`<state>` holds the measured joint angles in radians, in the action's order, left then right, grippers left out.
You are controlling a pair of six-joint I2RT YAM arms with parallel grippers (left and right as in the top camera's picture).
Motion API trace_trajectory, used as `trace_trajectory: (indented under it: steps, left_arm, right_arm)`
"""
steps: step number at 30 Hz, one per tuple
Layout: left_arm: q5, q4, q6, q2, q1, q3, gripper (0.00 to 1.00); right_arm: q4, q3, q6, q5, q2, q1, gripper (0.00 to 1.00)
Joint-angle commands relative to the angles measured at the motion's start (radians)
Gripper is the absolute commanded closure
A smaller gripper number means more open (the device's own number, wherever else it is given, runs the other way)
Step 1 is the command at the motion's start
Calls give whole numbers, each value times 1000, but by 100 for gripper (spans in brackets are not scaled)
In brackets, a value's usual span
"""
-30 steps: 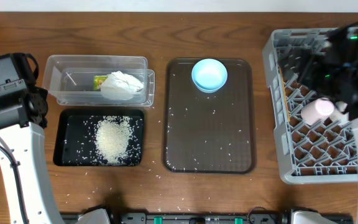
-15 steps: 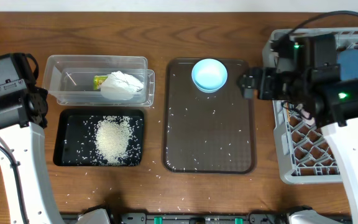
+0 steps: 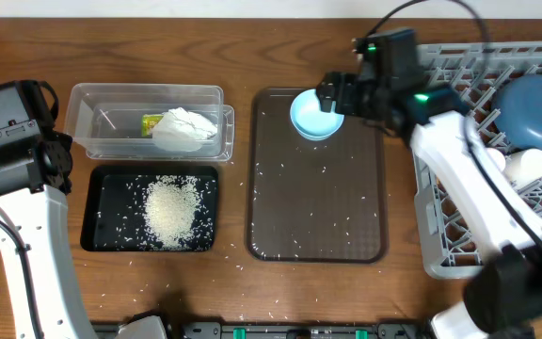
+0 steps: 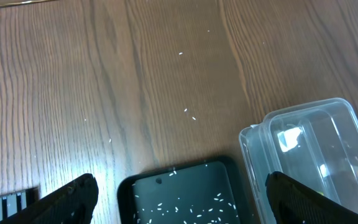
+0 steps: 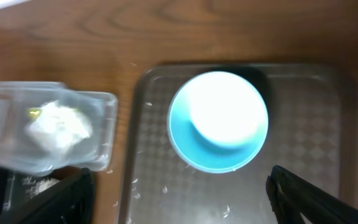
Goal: Sort waste into correct bins and load items into the dishwasher rack
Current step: 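Move the right gripper left to the light-blue bowl on the brown tray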
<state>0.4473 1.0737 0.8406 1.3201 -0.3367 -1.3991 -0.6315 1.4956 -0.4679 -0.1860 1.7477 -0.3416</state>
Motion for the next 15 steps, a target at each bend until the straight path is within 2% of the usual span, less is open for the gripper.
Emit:
trace_trajectory:
  steps: [1,6,8,10,12,15]
  left_arm:
    - [9,3,2,2,-3,-3,11]
    - [9,3,2,2,-3,-3,11]
    - [9,3,2,2,-3,-3,11]
    - [9,3,2,2,-3,-3,11]
    - [9,3,2,2,-3,-3,11]
    - [9,3,2,2,-3,-3,11]
  right_arm:
    - [10,-12,-120,84,95,-13,12]
    - [55,-12,-184,100,223,-12,14]
    - [60,-12,-200,100,264,-13,17]
    - [59,-12,-207,99,301,-13,23]
    - [48,-12,-217,99,328,-14,34]
    - [23,-12,-227,100,343,-14,42]
